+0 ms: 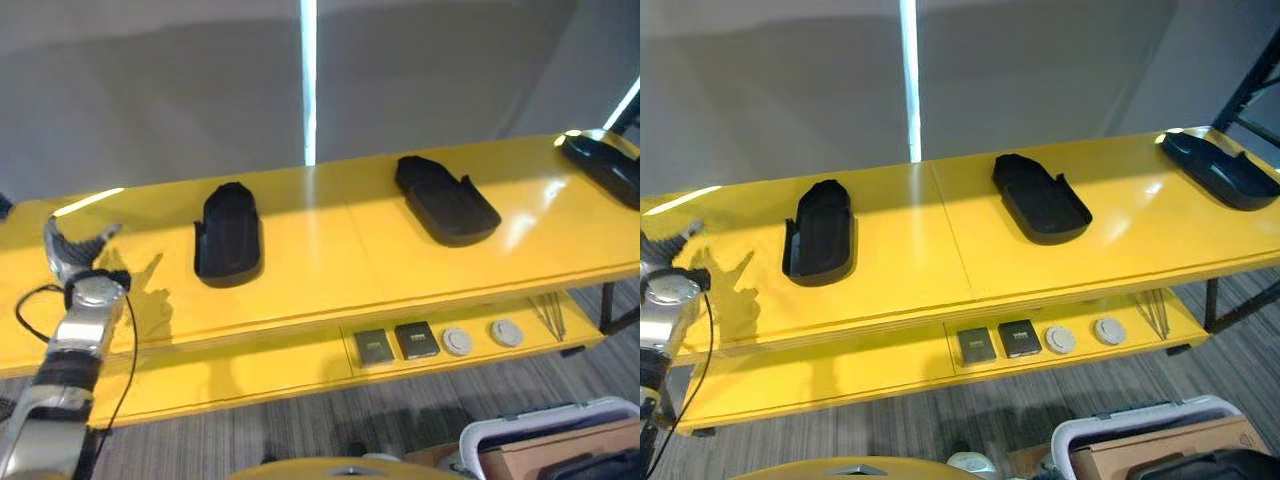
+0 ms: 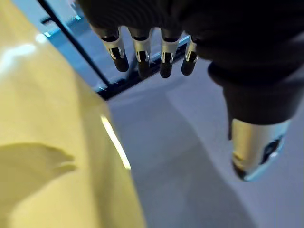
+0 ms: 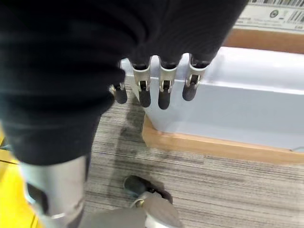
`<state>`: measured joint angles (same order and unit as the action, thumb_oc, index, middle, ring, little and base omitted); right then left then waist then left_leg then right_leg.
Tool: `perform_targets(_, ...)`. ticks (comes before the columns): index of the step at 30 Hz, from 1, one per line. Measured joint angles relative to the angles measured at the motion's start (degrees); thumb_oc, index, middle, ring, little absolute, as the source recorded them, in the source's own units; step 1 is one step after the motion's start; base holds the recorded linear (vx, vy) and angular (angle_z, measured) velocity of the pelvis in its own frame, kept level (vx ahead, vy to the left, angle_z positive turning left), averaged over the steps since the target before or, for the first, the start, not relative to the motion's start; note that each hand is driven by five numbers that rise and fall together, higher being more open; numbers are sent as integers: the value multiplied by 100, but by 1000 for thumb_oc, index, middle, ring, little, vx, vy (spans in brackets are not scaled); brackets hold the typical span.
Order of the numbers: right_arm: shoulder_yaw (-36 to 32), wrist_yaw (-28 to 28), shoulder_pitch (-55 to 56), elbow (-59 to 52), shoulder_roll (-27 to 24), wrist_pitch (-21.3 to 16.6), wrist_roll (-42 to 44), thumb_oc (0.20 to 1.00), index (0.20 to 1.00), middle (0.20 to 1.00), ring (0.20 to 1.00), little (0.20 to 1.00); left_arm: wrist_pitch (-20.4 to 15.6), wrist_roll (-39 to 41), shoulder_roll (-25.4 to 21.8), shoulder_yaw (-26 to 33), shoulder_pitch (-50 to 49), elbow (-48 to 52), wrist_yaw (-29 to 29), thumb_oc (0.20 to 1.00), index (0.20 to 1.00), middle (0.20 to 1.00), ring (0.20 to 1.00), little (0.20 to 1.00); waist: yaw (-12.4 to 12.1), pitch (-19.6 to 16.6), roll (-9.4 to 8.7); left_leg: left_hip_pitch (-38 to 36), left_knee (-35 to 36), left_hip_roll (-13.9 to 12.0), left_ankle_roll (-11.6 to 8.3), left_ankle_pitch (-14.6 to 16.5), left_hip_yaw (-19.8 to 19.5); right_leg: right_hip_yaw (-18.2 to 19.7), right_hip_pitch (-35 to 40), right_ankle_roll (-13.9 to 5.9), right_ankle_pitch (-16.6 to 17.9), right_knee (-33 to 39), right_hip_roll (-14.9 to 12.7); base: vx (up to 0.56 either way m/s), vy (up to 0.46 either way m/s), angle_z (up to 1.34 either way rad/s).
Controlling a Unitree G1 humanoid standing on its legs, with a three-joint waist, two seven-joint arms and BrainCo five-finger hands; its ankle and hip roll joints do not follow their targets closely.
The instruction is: Move parts from the plastic box to the shelf.
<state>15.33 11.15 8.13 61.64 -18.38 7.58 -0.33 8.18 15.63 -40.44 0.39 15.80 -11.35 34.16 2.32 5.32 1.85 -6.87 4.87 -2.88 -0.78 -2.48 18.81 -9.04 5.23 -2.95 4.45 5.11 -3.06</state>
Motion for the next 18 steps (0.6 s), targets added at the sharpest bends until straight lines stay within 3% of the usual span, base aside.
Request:
perform_targets(4, -147, 18, 143, -37, 26, 7, -6, 1000, 1000, 1000, 1000, 1000, -577, 279, 163, -127, -355, 2152, -986, 1000, 1000, 1000, 1000, 1000, -182, 22, -12, -21, 1, 47, 9, 17, -106, -102, 59, -56, -44, 0, -49, 7, 8, 13)
perform_targets(7, -240, 43, 77, -57, 102, 17, -11, 1000, 1000, 1000, 1000, 1000, -798, 591, 466, -325, -512, 2624, -1670, 1000, 1000, 1000, 1000, 1000, -181, 22, 1, -18, 1, 53, -16, 37, -108, -101, 54, -105, -80, 0, -55, 8, 6, 1)
perform_targets(8, -258, 55, 84, -122, 118, 28, -10, 1000, 1000, 1000, 1000, 1000, -890, 736, 713, -335, -668, 2725, -1933, 953, 953, 953, 953, 953, -164, 23, 19, -20, 1, 52, -40, 55, -104, -98, 52, -104, -81, 1, -56, 5, 11, -4)
perform_targets(9, -256, 70, 102, -213, 145, 89, -10, 1000, 1000, 1000, 1000, 1000, -941, 975, 1031, -517, -1051, 2799, -2510, 793, 793, 793, 793, 793, -133, 29, 32, -16, 0, 43, -39, 58, -96, -94, 43, -63, -106, 1, -47, -4, 11, -4)
perform_targets(10, -257, 80, 103, -214, 150, 118, -10, 1000, 1000, 1000, 1000, 1000, -927, 1140, 1041, -575, -1169, 2792, -2770, 589, 589, 589, 589, 589, -139, 30, 32, -3, 0, 37, -43, 56, -95, -94, 24, -43, -118, 1, -41, -13, 17, -4)
perform_targets(13, -258, 177, 149, -208, 133, 139, -7, 1000, 1000, 1000, 1000, 1000, -901, 1669, 1245, -802, -1585, 2784, -3503, 219, 219, 219, 219, 219, -199, 33, 71, 77, -3, 40, -29, 40, -93, -91, -62, -43, -109, 1, -42, -21, 14, 0)
perform_targets(18, -255, 190, 182, -208, 61, 108, 2, 1000, 1000, 1000, 1000, 1000, -638, 2819, 1237, -1072, -2026, 2384, -4287, 200, 200, 200, 200, 200, -271, 66, 124, 112, -34, 42, 7, 10, -79, -87, -103, -87, -80, 1, -45, 0, 0, 0)
